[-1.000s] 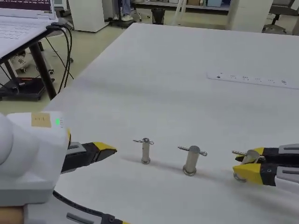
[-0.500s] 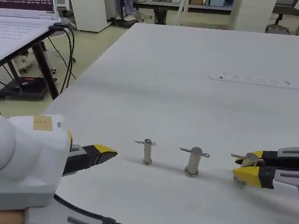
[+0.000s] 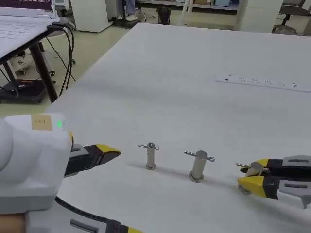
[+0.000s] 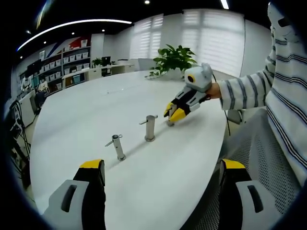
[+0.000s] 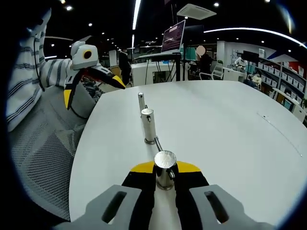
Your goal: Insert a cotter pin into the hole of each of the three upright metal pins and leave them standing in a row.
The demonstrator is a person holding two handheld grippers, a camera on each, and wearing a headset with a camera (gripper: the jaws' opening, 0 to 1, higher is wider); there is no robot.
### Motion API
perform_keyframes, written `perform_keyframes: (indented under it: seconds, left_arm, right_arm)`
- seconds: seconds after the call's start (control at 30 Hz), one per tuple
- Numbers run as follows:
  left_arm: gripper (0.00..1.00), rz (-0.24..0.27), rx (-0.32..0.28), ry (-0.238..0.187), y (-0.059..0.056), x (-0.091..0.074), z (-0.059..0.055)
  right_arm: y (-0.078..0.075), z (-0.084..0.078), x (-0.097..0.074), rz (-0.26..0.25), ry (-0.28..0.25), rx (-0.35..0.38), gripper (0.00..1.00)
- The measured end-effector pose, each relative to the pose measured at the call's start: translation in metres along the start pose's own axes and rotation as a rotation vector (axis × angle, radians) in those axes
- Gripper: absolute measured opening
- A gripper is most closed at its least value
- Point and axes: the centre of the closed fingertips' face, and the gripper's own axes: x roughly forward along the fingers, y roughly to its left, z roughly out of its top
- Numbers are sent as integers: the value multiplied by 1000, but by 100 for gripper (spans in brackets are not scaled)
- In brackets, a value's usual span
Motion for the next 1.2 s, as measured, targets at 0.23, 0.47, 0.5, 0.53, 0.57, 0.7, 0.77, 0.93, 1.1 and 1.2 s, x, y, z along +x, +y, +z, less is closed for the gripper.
perform_keyframes:
  seconds: [0.23, 0.47, 0.5, 0.53, 0.57, 0.7, 0.77, 0.93, 1.1, 1.2]
  left_arm:
    - [99, 11, -26, -16, 2, -1, 4]
    - [99, 21, -83, -11, 5, 4, 0]
    - [99, 18, -96, -4, 4, 5, -2]
    - [99, 21, -103, -3, 4, 5, -2]
    - [99, 24, -109, -5, 4, 6, -2]
    - [99, 19, -138, -7, 4, 12, -6]
    - [99, 12, -151, 2, 3, 15, -9]
    - [99, 26, -176, -2, 4, 13, -10]
    - [99, 55, -195, -28, 7, 5, -5]
    - [99, 67, -206, -54, 9, -1, -1]
  right_arm:
    - [-4, 5, -6, -58, -3, 45, 44]
    - [4, 18, -19, -91, -34, 109, 66]
    - [5, 20, -21, -97, -36, 112, 68]
    - [6, 23, -25, -112, -50, 112, 68]
    - [9, 26, -27, -113, -58, 115, 68]
    - [16, 29, -37, -134, -71, 177, 73]
    - [20, 30, -42, -145, -77, 192, 74]
    - [27, 31, -51, -174, -88, 199, 72]
    - [34, 33, -58, -190, -113, 241, 77]
    - [44, 43, -60, -158, -191, 306, 80]
